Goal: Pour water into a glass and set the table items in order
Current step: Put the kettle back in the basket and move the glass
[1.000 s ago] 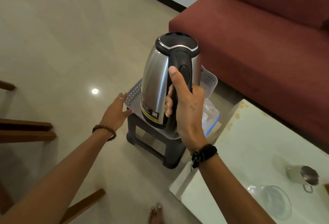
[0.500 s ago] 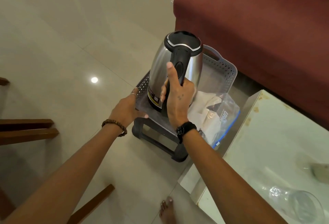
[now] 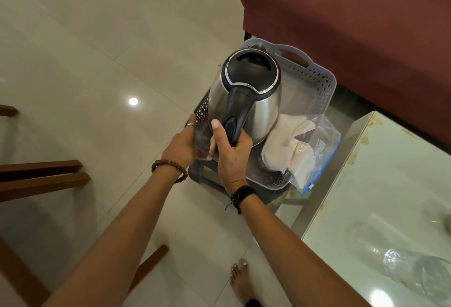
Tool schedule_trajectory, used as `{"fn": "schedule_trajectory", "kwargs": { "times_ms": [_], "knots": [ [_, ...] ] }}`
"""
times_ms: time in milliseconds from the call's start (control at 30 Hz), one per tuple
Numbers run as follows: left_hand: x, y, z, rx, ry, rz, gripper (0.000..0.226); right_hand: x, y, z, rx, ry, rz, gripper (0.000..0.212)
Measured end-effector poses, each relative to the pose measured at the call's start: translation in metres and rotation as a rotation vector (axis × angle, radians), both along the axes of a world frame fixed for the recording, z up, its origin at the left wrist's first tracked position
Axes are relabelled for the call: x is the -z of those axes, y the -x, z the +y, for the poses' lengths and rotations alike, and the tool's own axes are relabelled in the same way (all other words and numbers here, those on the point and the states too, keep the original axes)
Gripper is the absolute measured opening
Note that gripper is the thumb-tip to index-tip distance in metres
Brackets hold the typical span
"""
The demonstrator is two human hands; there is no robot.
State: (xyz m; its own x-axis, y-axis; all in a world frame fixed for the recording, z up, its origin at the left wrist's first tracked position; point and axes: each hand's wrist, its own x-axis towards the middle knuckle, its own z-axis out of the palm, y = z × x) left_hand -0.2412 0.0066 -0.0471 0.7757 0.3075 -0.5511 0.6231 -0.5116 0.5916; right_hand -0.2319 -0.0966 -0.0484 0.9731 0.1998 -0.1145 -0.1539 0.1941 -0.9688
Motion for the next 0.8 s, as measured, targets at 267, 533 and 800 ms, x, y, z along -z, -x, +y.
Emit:
{"fn": "schedule_trajectory", "kwargs": {
  "times_ms": [267, 533, 800],
  "knots": [
    [-0.005, 0.005, -0.011, -0.052, -0.027, -0.046, 0.075, -0.006, 0.001, -0.019, -0.216, 0.1, 0.006, 0.01],
    [-0.003, 0.081, -0.142, -0.422, -0.248, -0.483, 0.054, -0.004, 0.037, -0.142, -0.237, 0.409, -0.026, 0.033],
    [0.002, 0.13, -0.33, 0.135, 0.222, -0.406, 0.057, -0.031, 0.079, -0.355, 0.057, 0.656, -0.066, 0.034]
  ]
}}
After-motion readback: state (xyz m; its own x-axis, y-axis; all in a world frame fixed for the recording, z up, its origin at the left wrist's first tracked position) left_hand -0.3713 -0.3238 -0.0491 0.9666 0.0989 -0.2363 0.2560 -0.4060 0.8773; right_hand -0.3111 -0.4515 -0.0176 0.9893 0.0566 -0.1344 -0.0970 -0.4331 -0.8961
